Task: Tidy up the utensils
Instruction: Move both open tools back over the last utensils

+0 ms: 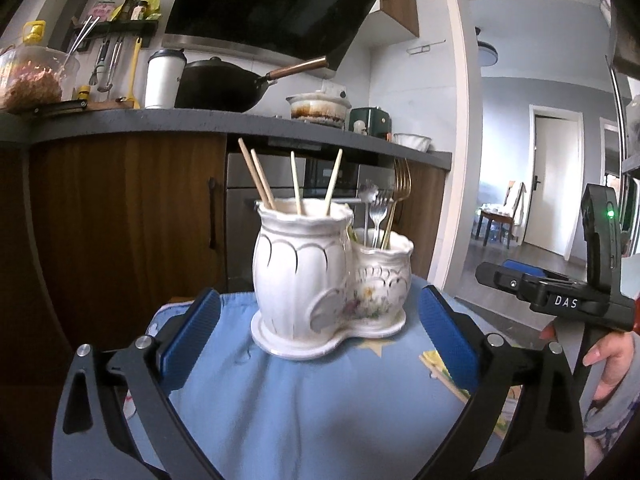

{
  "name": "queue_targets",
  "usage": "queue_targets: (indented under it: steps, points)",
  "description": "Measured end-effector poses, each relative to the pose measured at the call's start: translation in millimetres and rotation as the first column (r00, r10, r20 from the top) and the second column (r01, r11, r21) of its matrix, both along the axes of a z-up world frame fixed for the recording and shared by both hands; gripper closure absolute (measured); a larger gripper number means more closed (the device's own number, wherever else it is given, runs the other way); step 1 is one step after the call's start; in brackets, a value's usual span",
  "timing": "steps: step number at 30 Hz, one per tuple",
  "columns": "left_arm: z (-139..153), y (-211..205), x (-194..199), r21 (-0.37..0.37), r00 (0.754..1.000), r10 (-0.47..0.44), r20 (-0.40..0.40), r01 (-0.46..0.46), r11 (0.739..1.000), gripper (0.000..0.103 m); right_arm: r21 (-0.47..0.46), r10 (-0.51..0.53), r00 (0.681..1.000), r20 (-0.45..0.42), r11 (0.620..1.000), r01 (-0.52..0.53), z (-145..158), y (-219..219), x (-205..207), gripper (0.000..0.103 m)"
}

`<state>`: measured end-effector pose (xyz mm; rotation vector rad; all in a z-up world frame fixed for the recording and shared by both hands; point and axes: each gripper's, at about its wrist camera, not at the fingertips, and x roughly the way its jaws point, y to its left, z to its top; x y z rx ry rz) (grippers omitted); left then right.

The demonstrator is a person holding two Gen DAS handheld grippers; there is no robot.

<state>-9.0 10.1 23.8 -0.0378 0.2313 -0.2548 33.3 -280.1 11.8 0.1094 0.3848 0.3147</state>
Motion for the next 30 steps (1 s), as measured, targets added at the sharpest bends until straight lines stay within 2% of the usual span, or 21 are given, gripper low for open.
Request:
queue_targets:
  steps: [13, 30]
  points:
    - [-21, -14, -8, 0.062, 0.997, -0.018, -0.076, 0.023, 0.998, 0.006, -0.103, -0.002, 0.991, -0.134, 0.995, -0.012, -32, 14, -16, 0.005]
    - [-27, -11, -1, 0.07, 0.993, -0.004, -0.116, 0.013, 0.997, 0.006, -0.184, -0.031, 0.969, -0.246, 0.983, -0.015, -51, 20, -23, 0.005]
